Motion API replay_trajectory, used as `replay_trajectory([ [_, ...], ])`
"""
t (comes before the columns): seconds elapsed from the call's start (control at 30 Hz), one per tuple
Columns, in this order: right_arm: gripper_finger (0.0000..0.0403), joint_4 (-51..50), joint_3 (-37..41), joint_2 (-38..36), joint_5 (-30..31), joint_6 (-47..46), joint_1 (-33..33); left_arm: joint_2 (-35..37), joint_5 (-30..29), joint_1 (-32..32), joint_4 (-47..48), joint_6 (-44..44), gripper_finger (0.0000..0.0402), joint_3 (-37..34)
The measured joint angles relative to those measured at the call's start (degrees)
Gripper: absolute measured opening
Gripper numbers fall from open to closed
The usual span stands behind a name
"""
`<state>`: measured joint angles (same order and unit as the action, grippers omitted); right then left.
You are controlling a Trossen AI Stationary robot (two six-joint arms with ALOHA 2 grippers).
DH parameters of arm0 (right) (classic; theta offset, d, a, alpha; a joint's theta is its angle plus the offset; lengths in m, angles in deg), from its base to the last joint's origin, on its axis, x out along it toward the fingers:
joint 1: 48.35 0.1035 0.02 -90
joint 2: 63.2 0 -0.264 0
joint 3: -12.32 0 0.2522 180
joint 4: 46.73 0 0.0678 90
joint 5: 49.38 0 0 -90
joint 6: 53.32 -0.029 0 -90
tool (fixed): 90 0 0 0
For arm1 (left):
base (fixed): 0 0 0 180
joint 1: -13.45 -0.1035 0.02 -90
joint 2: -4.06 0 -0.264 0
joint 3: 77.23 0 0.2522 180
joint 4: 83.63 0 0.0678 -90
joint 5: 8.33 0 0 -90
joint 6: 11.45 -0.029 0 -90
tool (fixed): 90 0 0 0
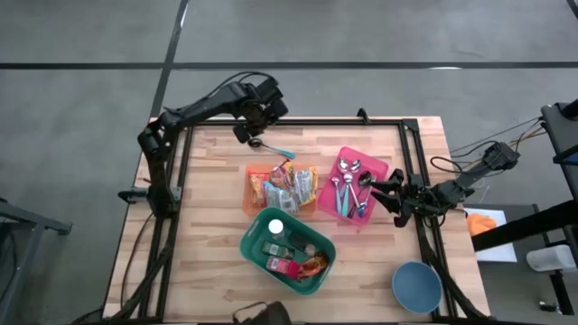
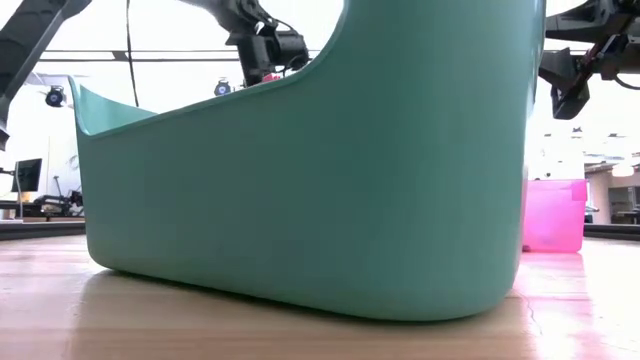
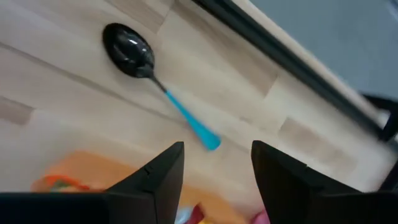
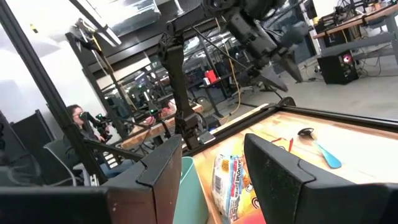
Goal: Pick & Place Food Item
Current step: Put the black and blue spoon into the pink bin
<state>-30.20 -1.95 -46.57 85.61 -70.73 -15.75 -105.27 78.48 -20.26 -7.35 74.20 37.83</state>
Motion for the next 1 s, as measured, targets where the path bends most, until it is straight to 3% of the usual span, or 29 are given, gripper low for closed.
replay_trajectory([
  [0.23,0.0171,0.0,0.0,0.0,0.0,0.0,0.0,-0.1,0.4,-2.9,-11.5,6.7,0.0184,-8.8],
  [0.53,0.0171,0.0,0.0,0.0,0.0,0.0,0.0,-0.2,4.9,-5.2,-16.4,16.9,0.0184,-19.8],
  [0.77,0.0171,0.0,0.0,0.0,0.0,0.0,0.0,-0.2,6.7,-7.0,-18.9,14.7,0.0184,-22.9],
  [1.0,0.0171,0.0,0.0,0.0,0.0,0.0,0.0,0.2,12.2,-6.7,-24.1,9.4,0.0184,-22.6],
])
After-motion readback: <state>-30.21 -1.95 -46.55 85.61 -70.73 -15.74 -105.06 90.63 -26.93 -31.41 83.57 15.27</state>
